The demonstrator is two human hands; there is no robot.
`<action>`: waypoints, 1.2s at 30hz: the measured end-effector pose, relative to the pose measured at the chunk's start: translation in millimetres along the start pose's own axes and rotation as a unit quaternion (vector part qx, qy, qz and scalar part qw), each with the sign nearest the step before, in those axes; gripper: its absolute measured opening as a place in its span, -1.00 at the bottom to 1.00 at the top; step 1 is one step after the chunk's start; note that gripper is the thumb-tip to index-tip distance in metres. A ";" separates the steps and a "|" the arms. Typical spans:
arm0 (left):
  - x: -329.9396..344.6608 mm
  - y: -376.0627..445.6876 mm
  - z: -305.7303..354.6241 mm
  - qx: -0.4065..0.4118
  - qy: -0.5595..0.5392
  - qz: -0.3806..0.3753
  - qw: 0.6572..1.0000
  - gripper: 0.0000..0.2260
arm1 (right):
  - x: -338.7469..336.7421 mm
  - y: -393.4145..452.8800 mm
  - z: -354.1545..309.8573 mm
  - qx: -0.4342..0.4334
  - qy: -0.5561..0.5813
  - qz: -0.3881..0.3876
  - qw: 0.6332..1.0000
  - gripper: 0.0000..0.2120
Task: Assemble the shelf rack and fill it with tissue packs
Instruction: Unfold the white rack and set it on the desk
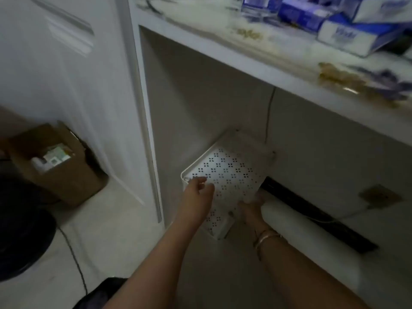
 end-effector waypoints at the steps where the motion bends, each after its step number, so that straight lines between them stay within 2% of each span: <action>1: 3.0 4.6 0.3 -0.005 -0.009 -0.007 1.000 -0.64 | -1.7 2.0 4.6 0.020 -0.002 0.005 1.000 -0.39; 3: 8.0 12.5 -4.4 -0.010 -0.001 -0.005 1.000 -0.64 | -1.9 2.3 12.0 0.067 0.017 -0.009 0.998 -0.41; 6: 9.1 10.4 -7.5 -0.015 0.013 0.018 1.000 -0.60 | 4.7 -4.3 14.5 0.118 0.063 -0.048 0.990 -0.55; 11: -2.8 -3.3 -9.5 -0.023 0.000 0.072 0.997 -0.38 | 5.7 -33.4 -3.6 0.138 0.266 -0.097 0.949 -0.64; 15: -4.3 -25.8 -2.6 -0.074 -0.037 0.050 0.995 -0.36 | -3.1 -75.9 -36.0 0.118 0.372 -0.149 0.909 -0.72; 18: -2.4 -48.7 20.8 -0.071 -0.066 0.008 0.995 -0.47 | -3.5 -118.4 -60.2 0.127 0.372 -0.197 0.898 -0.86; 21: -17.6 -69.6 54.1 -0.043 -0.105 0.028 0.993 -0.58 | -3.9 -156.1 -85.5 0.120 0.398 -0.240 0.877 -0.78; 23: -33.4 -87.4 76.6 -0.027 -0.102 0.048 0.993 -0.65 | -5.4 -178.5 -101.3 0.088 0.373 -0.265 0.885 -0.70; 26: -69.8 -120.8 107.1 0.007 -0.059 0.103 0.993 -0.71 | -15.6 -219.9 -118.8 0.041 0.282 -0.283 0.916 -0.62; 30: -121.2 -153.6 133.9 0.014 0.014 0.142 0.990 -0.67 | -35.9 -262.7 -129.5 -0.020 0.074 -0.275 0.958 -0.55; 32: -146.0 -169.6 151.5 0.031 0.047 0.148 0.987 -0.67 | -53.5 -283.1 -143.6 -0.099 -0.033 -0.241 0.965 -0.52; 34: -167.8 -183.8 173.8 0.056 0.070 0.153 0.984 -0.70 | -69.3 -302.1 -165.6 -0.230 -0.147 -0.188 0.943 -0.48; 36: -189.7 -202.2 197.2 0.072 0.076 0.160 0.982 -0.82 | -81.9 -325.4 -188.9 -0.365 -0.265 -0.102 0.887 -0.52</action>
Point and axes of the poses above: each hand's wrist, its own y-axis towards the middle knuckle, its own x-axis out of the palm, z = x × y, the point moved 8 cm from there along y, towards the middle knuckle, and after that the axes turned 3 degrees about y, right-handed, at the moved point
